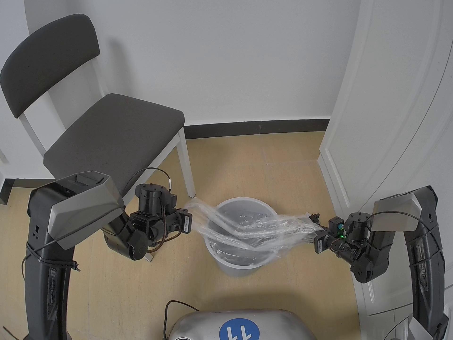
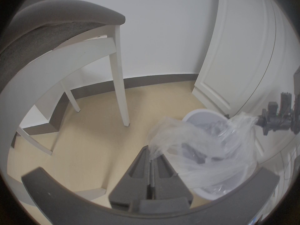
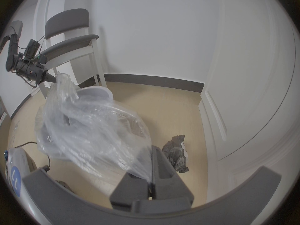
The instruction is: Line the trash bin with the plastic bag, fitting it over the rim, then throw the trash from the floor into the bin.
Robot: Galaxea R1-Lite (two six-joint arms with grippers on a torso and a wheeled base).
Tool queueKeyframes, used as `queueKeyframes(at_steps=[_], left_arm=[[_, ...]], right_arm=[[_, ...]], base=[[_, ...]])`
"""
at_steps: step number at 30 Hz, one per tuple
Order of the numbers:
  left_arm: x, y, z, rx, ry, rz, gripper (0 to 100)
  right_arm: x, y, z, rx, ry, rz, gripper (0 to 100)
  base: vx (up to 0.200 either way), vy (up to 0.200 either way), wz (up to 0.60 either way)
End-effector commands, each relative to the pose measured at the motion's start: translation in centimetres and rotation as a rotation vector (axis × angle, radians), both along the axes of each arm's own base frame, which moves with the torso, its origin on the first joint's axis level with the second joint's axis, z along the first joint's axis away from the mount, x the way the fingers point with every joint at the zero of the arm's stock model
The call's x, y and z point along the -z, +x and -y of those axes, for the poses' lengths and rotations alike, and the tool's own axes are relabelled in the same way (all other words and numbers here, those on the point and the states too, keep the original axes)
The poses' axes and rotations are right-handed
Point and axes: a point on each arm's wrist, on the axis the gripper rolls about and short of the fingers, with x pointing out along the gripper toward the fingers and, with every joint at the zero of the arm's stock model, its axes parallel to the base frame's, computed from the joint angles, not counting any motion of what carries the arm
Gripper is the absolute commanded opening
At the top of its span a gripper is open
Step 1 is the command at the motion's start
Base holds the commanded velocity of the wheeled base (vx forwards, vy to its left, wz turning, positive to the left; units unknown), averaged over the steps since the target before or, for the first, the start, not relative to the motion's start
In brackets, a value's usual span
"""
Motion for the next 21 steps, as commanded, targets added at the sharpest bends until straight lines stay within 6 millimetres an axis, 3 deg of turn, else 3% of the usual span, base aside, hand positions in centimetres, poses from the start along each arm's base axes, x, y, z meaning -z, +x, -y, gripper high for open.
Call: queueKeyframes(at_steps=[1, 3, 10, 21], left_arm=[[-0.8, -0.1, 1.5, 0.011, -0.046, 0.028, 0], [-0.9, -0.2, 1.6, 0.013, -0.048, 0.034, 0], [-4.1, -1.4, 0.9, 0.018, -0.063, 0.067, 0], [-4.5, -1.9, -1.2, 0.008, 0.008, -0.026, 0]], right_arm=[[-0.6, 0.8, -0.9, 0.007, 0.046, 0.049, 0], [-1.1, 0.9, -1.2, 0.013, 0.070, 0.057, 0], [-4.0, 0.2, -0.9, 0.016, 0.087, 0.095, 0], [-4.7, 0.5, 0.2, 0.039, 0.091, 0.113, 0]], base=[[0.000, 0.000, 0.00], [0.000, 0.000, 0.00], [0.000, 0.000, 0.00], [0.000, 0.000, 0.00]])
